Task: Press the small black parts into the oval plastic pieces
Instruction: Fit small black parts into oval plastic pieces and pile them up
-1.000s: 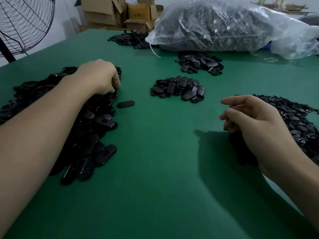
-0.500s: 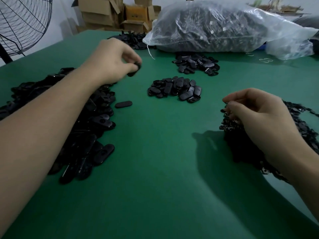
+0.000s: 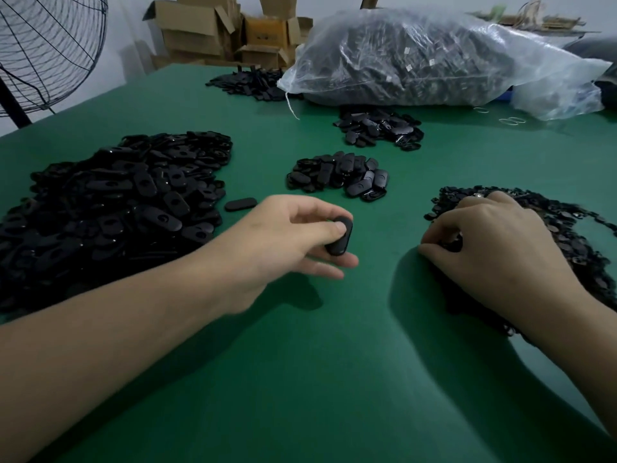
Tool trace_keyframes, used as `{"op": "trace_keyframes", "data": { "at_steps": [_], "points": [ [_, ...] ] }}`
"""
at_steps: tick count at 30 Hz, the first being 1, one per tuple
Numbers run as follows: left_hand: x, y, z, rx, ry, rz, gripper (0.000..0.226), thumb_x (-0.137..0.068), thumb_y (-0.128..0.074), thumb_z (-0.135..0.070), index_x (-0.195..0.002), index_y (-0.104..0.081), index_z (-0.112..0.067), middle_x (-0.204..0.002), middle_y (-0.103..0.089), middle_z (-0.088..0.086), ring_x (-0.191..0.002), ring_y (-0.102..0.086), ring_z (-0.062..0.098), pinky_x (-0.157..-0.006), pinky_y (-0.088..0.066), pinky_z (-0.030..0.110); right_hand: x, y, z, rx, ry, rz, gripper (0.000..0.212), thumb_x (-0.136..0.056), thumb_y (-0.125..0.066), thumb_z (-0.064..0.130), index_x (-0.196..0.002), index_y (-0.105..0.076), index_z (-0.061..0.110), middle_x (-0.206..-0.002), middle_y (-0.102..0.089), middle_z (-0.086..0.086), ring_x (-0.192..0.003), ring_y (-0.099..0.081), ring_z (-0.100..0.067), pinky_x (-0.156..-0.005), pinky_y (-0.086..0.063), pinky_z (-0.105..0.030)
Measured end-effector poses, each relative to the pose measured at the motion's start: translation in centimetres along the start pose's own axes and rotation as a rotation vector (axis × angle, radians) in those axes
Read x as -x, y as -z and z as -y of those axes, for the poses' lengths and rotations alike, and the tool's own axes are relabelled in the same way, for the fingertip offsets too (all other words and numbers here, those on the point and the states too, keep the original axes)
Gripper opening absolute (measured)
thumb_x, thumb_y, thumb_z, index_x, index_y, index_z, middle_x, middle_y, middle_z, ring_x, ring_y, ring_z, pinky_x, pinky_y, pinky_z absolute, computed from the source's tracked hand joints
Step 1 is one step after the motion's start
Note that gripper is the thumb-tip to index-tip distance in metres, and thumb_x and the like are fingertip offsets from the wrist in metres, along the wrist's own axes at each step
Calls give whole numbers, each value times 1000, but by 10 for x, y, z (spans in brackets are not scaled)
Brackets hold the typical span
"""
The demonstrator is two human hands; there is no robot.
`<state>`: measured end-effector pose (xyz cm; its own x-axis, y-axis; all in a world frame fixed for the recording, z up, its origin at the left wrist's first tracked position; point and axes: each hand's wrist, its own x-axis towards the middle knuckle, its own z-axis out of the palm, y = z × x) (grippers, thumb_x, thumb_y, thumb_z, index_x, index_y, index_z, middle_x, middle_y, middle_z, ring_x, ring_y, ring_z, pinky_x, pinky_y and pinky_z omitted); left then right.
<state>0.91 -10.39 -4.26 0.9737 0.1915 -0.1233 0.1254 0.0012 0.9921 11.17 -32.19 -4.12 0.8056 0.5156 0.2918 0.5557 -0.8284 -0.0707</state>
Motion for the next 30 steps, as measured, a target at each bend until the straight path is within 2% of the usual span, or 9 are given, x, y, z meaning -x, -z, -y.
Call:
{"op": "trace_keyframes", "data": {
  "at_steps": [5,10,11,14,16,20,23,27,30],
  "points": [
    [15,-7,18,47,-64,-11,24,-95,-68,-4,-116,-74,-14,-97,-68,1,-84,-77,17,-75,-62,26,0,-5,0,17,53,-36,13,-92,-68,39,-89,-77,29,-86,-63,10,-91,-43,-18,-77,-41,-38],
    [14,-4,26,34,-176,-18,35,-92,-71,0,-122,-72,-17,-90,-71,-2,-85,-77,18,-75,-61,25,-2,-11,0,-40,85,-68,21,-95,-59,35,-91,-74,21,-89,-67,4,-96,-50,-22,-84,-47,-45],
    [14,-3,27,18,-203,-21,35,-92,-71,0,-122,-71,-18,-89,-72,-2,-85,-77,18,-72,-61,24,-2,-11,1,-93,90,-93,22,-95,-57,35,-92,-73,21,-89,-67,5,-95,-52,-21,-83,-47,-43],
    [15,-1,30,-60,-254,-21,28,-90,-73,-3,-113,-68,-18,-90,-77,2,-83,-76,16,-61,-56,20,4,-8,13,-442,55,-175,18,-95,-57,37,-89,-70,26,-79,-69,12,-74,-58,-6,-66,-44,-16],
    [14,-1,32,-111,-287,-36,22,-91,-73,-5,-105,-67,-20,-89,-76,2,-82,-75,13,-56,-51,19,9,-7,23,-833,-5,-128,19,-99,-59,32,-86,-71,24,-75,-74,7,-61,-61,-10,-57,-49,-19],
    [15,-1,33,-171,-370,-78,15,-89,-73,-16,-96,-73,-29,-89,-73,-4,-70,-63,3,-54,-49,17,14,-8,39,-1363,-178,87,18,-90,-66,27,-80,-76,14,-71,-74,-11,-63,-62,-17,-63,-54,-23],
    [16,-3,32,-174,-375,-59,13,-87,-73,-23,-96,-76,-33,-93,-76,-8,-82,-69,2,-66,-55,18,16,-9,45,-1521,-249,210,19,-79,-68,33,-79,-80,18,-68,-70,-11,-60,-58,-15,-60,-53,-22],
    [17,-4,31,-101,-348,-21,14,-88,-76,-17,-95,-75,-28,-90,-74,-5,-87,-76,8,-80,-55,13,17,-8,48,-1580,-263,256,19,-75,-70,34,-79,-80,18,-63,-66,-9,-55,-55,-14,-57,-52,-21],
    [18,-4,30,-36,-329,20,20,-92,-72,-5,-100,-72,-23,-90,-71,-4,-84,-78,16,-78,-59,21,19,-6,49,-1574,-249,270,20,-76,-69,34,-80,-80,18,-62,-65,-7,-56,-54,-13,-57,-51,-20]
  ]
}}
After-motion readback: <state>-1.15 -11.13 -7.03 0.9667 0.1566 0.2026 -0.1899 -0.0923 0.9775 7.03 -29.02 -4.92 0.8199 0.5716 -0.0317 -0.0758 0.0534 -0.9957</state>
